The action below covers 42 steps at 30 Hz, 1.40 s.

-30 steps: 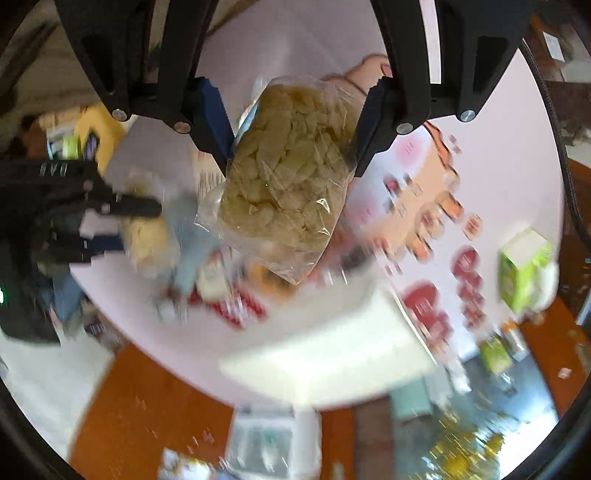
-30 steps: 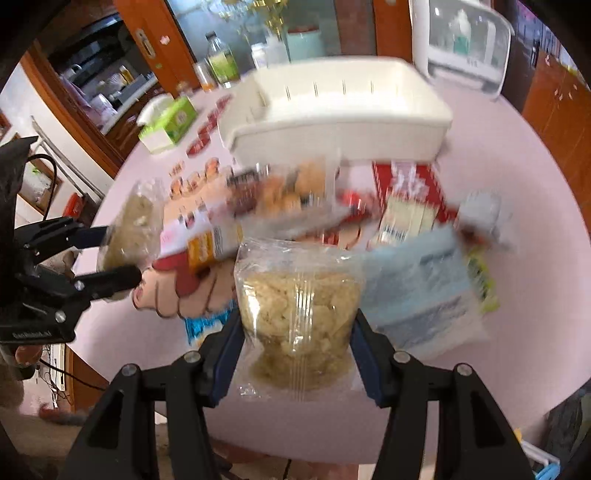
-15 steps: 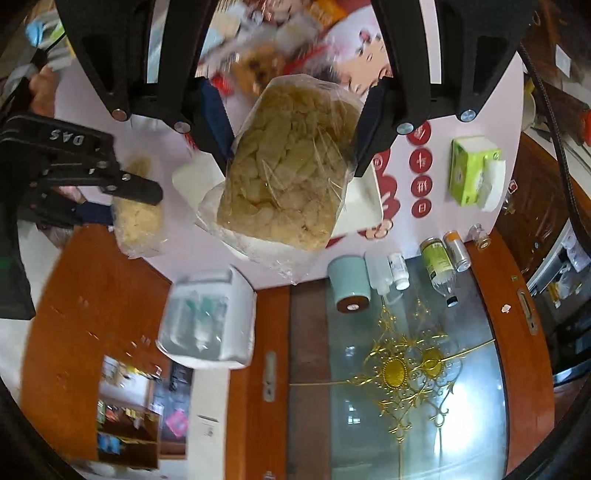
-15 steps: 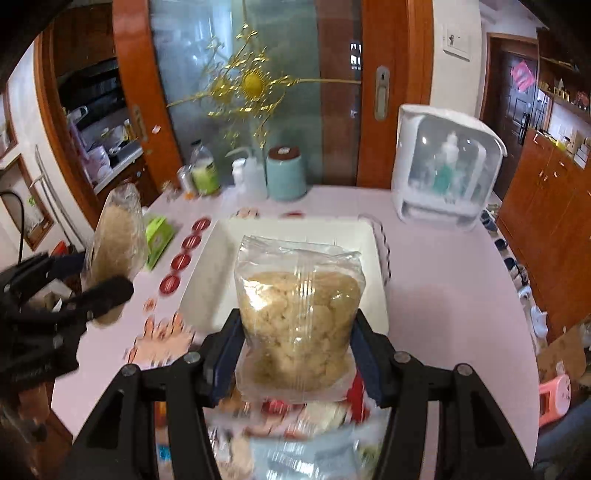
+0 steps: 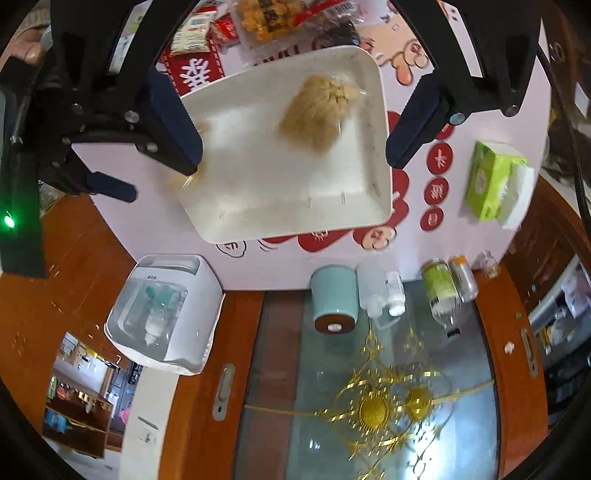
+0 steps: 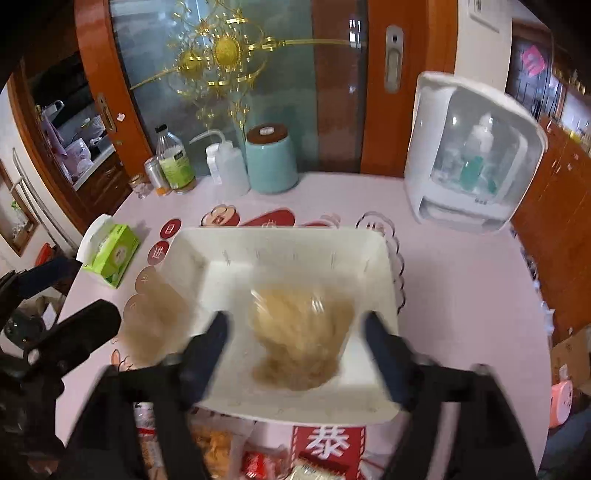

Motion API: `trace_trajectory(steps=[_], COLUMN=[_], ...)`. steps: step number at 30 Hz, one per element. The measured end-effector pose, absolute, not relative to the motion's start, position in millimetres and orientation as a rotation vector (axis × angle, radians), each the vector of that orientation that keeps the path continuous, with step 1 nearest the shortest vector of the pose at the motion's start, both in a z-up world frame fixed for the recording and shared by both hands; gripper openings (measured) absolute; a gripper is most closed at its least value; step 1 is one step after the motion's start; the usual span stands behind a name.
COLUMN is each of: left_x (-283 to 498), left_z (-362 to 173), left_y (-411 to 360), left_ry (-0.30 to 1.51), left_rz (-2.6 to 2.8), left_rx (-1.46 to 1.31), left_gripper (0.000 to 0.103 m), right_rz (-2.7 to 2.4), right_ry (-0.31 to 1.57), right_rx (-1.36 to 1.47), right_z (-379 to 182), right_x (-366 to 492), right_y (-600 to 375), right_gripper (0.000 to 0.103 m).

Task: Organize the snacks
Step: 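Carry both puffed-snack bags over the white tray and open both grippers, then withdraw both grippers from the tray back toward the snack pile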

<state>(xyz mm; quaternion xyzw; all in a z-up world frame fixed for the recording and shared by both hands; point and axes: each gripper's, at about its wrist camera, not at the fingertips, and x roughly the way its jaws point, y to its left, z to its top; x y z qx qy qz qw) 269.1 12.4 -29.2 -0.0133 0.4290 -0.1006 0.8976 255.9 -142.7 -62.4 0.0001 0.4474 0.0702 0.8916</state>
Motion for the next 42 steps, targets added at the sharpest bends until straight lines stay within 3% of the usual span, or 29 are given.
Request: trace_trajectory(steps=[11,29,42], left_x=[254.1,174.0,106.5], left_z=[-25.7,44.3,62.2], left_y=[7.4,-11.4,-10.0], left_ry=[0.912,0.779,0.754], left_rz=[-0.183,-0.187,-0.140], left_rx=[0.005,0.086,0.092], left_gripper=[0.100,0.100,0.100], right_rz=[0.143,0.151,0.193], right_ry=[0.939,0.858,0.870], right_rx=[0.082,0.049,0.006], right_z=[-52.7,8.2,27.9], right_x=[233.5,154.0,93.6], right_y=[-164.2,-174.0,-172.3], right_gripper=[0.091,0.091,0.091])
